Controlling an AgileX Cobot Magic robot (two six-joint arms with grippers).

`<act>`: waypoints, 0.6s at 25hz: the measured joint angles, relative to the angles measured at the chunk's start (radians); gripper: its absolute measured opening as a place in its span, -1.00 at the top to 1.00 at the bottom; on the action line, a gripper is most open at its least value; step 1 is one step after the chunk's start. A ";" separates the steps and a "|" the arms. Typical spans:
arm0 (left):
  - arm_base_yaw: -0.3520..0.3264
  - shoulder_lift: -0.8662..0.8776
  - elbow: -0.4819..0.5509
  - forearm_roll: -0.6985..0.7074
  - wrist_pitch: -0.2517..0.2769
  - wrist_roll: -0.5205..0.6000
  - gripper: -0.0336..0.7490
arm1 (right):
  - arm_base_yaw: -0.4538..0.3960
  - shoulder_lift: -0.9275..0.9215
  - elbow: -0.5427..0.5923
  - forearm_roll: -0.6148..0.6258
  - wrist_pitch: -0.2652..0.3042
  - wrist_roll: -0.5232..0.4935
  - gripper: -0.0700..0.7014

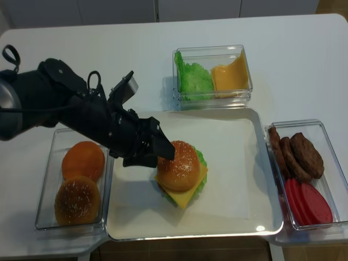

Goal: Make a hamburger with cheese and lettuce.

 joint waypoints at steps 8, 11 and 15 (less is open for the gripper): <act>0.025 -0.044 0.000 0.020 -0.051 0.000 -0.28 | 0.000 0.000 0.000 0.000 0.000 0.002 0.47; 0.059 -0.099 0.000 0.044 -0.075 -0.004 -0.28 | 0.000 0.000 0.000 0.000 0.000 0.002 0.47; 0.126 -0.184 0.000 0.104 -0.078 -0.035 -0.28 | 0.000 0.000 0.000 0.000 0.000 0.000 0.47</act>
